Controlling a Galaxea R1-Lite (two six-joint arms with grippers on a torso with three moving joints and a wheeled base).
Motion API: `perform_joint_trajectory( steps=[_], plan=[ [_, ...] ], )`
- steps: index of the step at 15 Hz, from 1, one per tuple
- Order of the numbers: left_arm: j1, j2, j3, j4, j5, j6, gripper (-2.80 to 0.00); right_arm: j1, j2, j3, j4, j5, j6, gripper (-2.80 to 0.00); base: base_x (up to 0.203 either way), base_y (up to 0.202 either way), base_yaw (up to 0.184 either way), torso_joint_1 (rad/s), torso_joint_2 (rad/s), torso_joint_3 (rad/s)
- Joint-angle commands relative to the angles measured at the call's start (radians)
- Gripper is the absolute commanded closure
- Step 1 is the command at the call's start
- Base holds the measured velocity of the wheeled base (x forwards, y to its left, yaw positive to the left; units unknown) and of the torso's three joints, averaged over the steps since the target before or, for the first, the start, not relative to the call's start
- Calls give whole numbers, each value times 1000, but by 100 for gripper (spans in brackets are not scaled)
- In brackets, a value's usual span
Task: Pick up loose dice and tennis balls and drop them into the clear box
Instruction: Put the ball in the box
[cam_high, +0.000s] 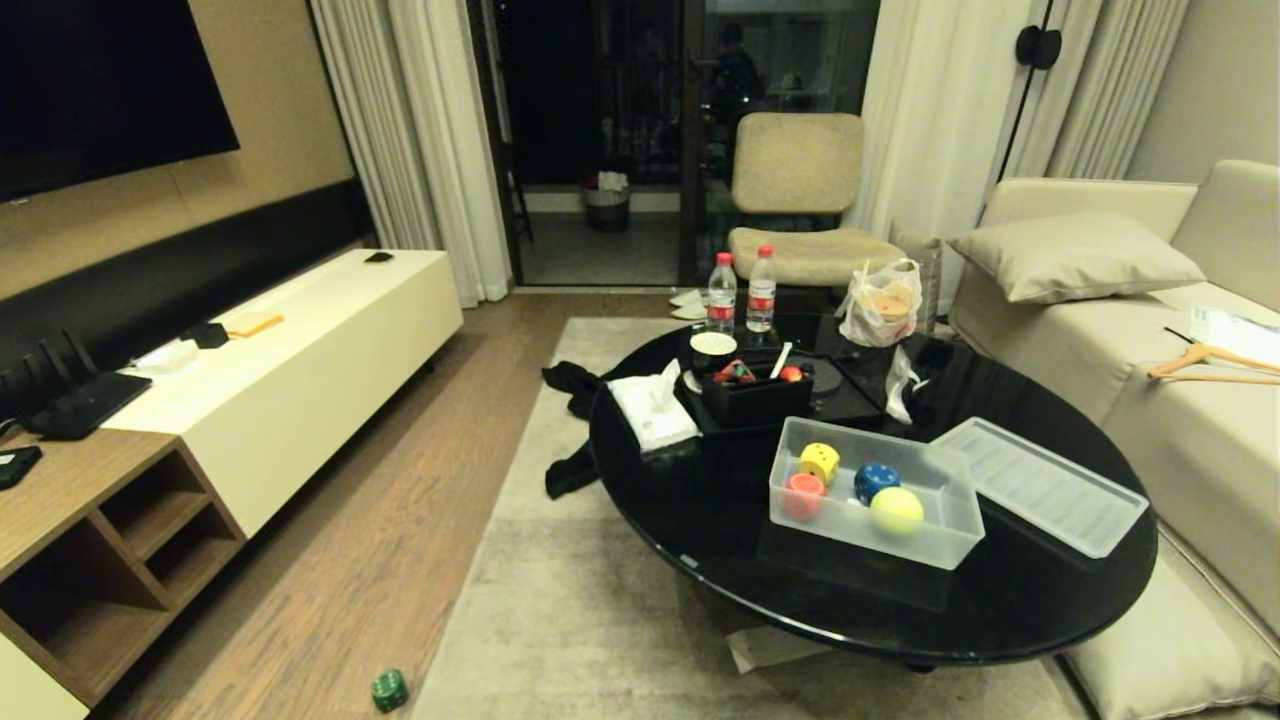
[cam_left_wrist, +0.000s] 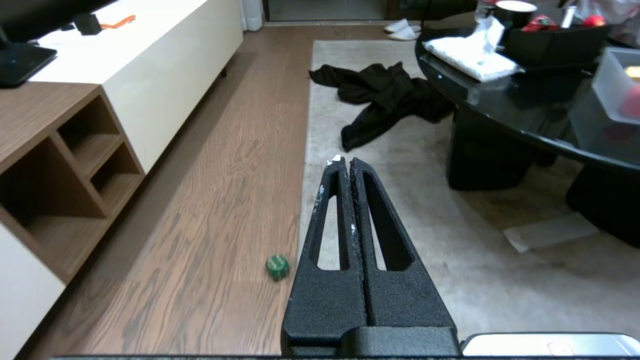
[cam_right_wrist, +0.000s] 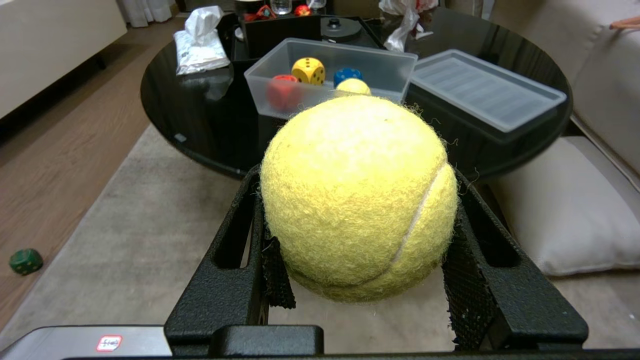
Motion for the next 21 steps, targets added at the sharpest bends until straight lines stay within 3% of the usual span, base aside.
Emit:
perform_joint_trajectory(
  steps=[1,9,21],
  plan=[
    [-1,0,2,-1,0,-1,0,0,2,2,0,0,0,0,208,0,-19,4,6,-1],
    [-2,0,2,-1,0,-1,0,1,2,2,0,0,0,0,192,0,-12,2,2,3],
    [-1,0,2,-1,0,-1,0,1,53,0,-1,-1,-8,0,0,0,0,0,0,0]
  ],
)
